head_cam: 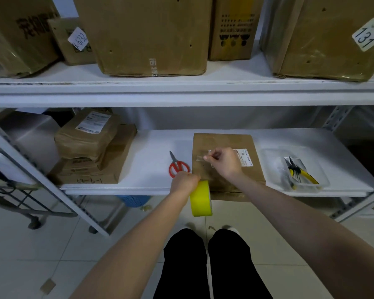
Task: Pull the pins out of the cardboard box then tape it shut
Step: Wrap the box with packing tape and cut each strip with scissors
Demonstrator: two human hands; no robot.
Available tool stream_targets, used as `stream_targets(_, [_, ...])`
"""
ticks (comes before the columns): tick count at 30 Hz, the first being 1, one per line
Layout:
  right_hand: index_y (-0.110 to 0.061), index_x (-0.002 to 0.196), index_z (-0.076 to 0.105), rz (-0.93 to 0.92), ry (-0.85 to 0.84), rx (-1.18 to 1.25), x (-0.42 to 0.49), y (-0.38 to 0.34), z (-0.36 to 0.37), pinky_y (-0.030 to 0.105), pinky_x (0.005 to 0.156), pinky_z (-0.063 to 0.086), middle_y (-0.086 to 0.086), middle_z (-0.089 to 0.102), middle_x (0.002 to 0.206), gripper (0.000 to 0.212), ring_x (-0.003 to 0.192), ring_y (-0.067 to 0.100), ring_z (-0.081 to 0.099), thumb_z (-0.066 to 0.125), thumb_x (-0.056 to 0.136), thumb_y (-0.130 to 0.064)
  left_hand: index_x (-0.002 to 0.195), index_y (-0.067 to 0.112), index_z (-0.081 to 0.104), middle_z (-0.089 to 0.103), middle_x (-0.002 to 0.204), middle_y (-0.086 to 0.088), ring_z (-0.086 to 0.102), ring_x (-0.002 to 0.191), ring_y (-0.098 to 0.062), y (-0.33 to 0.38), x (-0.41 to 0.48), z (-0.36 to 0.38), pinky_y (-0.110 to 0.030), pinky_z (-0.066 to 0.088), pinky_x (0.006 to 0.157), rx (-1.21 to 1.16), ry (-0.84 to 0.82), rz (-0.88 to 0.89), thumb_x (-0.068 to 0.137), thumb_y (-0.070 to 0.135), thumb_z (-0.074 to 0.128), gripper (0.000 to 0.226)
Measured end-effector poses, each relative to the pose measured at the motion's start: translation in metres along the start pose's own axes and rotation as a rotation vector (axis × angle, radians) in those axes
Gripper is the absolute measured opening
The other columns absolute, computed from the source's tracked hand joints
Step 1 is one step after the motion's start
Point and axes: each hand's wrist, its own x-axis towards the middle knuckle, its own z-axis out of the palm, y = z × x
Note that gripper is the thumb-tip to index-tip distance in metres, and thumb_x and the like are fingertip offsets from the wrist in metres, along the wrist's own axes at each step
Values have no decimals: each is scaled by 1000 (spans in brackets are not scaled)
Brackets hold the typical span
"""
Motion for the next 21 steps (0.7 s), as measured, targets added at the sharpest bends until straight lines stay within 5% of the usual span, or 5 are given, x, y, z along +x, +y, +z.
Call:
stream_targets(4, [-19, 86, 71, -16, -10, -123, 1, -1, 1, 20, 57, 40, -4, 69, 84, 15, 75, 11, 60, 71, 85, -34, 98, 11, 48, 56, 90, -7, 57, 82, -22, 7, 2, 4, -32, 49, 77, -7, 11, -51, 91, 28, 54, 19])
stream_targets(9, [-22, 79, 68, -43, -12, -225, 1, 1, 7, 23, 61, 40, -3, 70, 84, 15, 80, 15, 64, 70, 84, -36, 108, 8, 53, 61, 100, -10, 62, 88, -26, 5, 2, 6, -31, 52, 79, 34, 15, -69, 90, 31, 54, 29])
stream_targets(13, [-16, 85, 76, -79, 0, -290, 1, 2, 8, 24, 66, 45, 0, 67, 90, 24, 83, 16, 63, 71, 83, -40, 99, 11, 51, 59, 94, -8, 57, 76, -21, 0, 1, 5, -29, 49, 71, 40, 16, -79, 91, 36, 53, 26])
stream_targets(18, [-12, 84, 73, -103, -100, -514, 8, -9, 3, 27, 63, 43, 2, 50, 80, 36, 81, 23, 61, 66, 84, -48, 79, 15, 46, 54, 76, -4, 54, 67, -17, -4, -1, 7, -32, 51, 80, -34, 9, -113, 90, 36, 54, 26])
stream_targets(21, [-7, 95, 61, -12, -107, -537, 12, -15, -2, 26, 60, 47, 0, 53, 74, 53, 77, 19, 62, 71, 76, -55, 87, 14, 48, 57, 82, -6, 58, 74, -21, -4, -3, 7, -33, 52, 81, -63, -9, -132, 91, 38, 54, 24])
